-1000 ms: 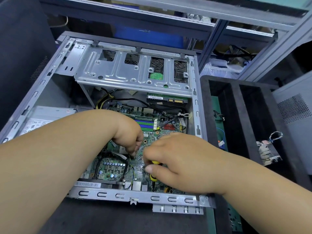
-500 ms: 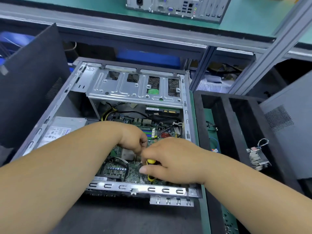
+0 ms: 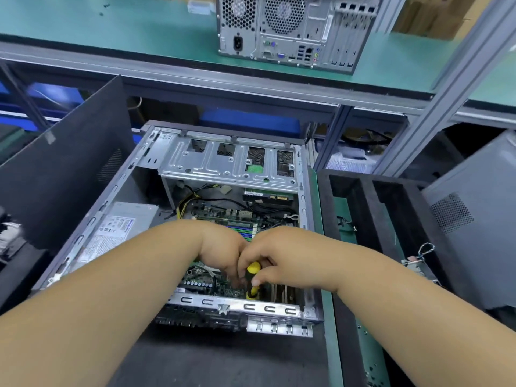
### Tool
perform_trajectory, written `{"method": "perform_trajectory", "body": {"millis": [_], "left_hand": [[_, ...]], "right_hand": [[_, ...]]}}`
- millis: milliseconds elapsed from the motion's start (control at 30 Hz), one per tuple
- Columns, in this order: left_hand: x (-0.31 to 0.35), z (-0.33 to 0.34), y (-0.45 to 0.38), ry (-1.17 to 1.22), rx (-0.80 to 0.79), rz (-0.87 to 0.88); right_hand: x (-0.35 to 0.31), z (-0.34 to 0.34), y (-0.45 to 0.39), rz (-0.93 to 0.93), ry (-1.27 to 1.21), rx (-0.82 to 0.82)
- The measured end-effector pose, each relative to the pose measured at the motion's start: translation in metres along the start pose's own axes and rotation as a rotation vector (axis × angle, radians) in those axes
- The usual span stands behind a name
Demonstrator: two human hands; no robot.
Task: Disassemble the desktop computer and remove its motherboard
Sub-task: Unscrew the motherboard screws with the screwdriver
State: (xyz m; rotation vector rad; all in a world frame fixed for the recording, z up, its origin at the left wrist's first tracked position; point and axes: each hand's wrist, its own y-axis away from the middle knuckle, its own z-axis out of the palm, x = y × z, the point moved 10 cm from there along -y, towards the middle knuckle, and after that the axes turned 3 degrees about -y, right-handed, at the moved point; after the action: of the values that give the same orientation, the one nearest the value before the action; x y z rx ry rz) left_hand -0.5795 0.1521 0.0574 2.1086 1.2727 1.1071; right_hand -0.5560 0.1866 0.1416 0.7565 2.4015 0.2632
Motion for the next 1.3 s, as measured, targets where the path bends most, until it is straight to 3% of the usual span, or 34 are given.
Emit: {"method": "perform_trajectory", "body": {"millis": [367,533,800,1067,1300], "left_hand": [[0.015,0.024,-0.004,0.4,-0.184,0.287],[0.017,0.019,-0.002,0.231,-0.145,0.316],[0.018,0.014,-0.01,0.304,-0.055,0.33],[0.021,0.013,-0.01,0.349,-0.048,0.355],[0.022,0.009,-0.008,0.444,-0.053,0.398]], "right_hand": [[-0.003,-0.001,0.01,0.07,0.034,0.041],[-0.004,-0.007,0.016,0.083,0.034,0.061],[-0.008,-0.01,0.023,0.086,-0.004,0.072],[0.004,-0.01,0.025,0.184,0.024,0.235],[-0.001,-0.01,0.03,0.175,-0.018,0.192]]}}
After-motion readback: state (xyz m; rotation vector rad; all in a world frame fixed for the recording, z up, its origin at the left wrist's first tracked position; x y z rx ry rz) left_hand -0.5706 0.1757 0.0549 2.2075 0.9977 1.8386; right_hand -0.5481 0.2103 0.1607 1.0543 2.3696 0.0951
